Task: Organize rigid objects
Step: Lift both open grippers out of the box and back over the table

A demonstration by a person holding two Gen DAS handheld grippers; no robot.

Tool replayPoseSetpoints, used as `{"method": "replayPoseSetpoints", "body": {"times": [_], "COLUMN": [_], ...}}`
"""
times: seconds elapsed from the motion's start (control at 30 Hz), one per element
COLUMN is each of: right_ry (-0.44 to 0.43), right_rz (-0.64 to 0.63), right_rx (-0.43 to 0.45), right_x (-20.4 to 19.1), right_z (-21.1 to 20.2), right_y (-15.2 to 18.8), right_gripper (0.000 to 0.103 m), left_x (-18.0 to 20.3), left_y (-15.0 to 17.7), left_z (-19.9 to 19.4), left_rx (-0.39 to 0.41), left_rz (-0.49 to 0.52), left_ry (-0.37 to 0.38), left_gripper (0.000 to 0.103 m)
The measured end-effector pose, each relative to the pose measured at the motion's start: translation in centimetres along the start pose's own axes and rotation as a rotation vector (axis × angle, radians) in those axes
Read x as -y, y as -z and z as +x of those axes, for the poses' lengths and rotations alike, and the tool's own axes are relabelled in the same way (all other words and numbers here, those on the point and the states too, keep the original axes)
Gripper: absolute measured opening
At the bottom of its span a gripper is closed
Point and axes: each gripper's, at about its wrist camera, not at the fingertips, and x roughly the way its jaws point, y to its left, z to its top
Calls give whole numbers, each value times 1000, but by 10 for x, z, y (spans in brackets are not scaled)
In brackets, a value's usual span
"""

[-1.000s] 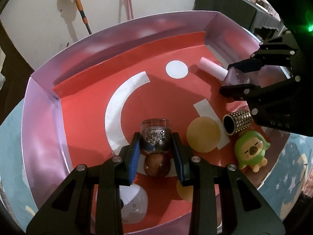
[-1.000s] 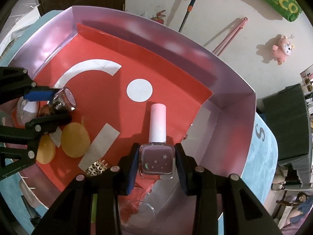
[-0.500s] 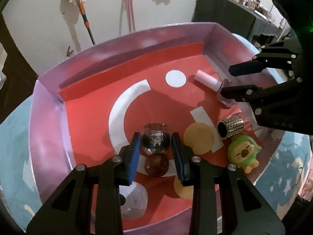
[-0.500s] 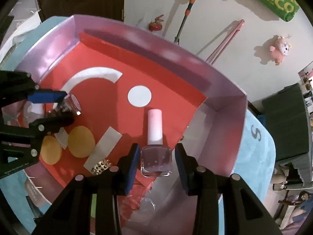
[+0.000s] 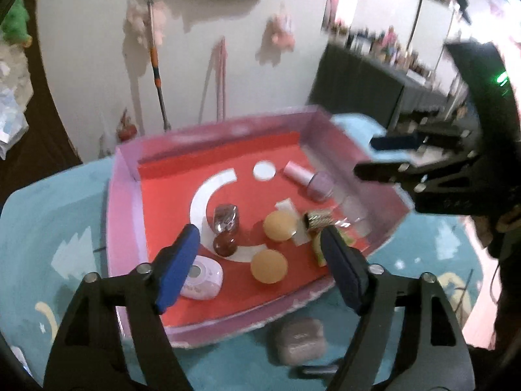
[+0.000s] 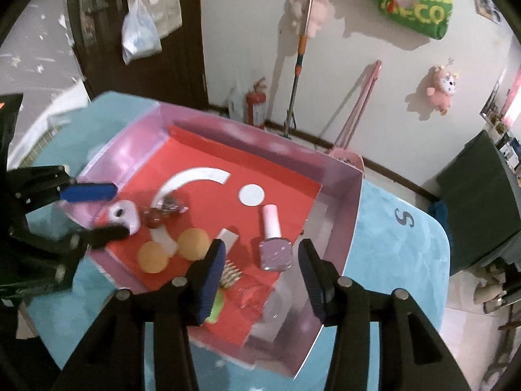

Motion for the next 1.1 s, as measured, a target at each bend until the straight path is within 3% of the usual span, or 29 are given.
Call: {"method": "replayPoseSetpoints", "body": {"times": [0.27, 0.37, 0.57, 0.63, 0.8, 1.1], "right_ry": [-31, -32, -28, -35, 14, 87], "right_rz": [38, 50, 58, 70, 108, 161], "right_rx": [150, 223, 337, 359, 395, 387], "right_x": [-25, -40, -71, -77, -91, -100], "right_z": [-55, -80, -123, -129, -136, -110], "right_y": [37, 56, 97, 109, 144, 193], "right_gripper": [60, 68, 83, 93, 101, 103], "left_x": [27, 38, 53, 54, 50, 40], "left_y": [28, 42, 78, 89, 120, 164], "left_z": [-71, -95, -125, -129, -133, -102], "left_rx": [139, 193, 276, 284, 301, 233], "left_rz": [-8, 1, -14, -33, -77, -144], "left_ry": [-55, -54, -87, -95, -156, -241], "left_gripper": [78, 89, 91, 92, 92, 97]}}
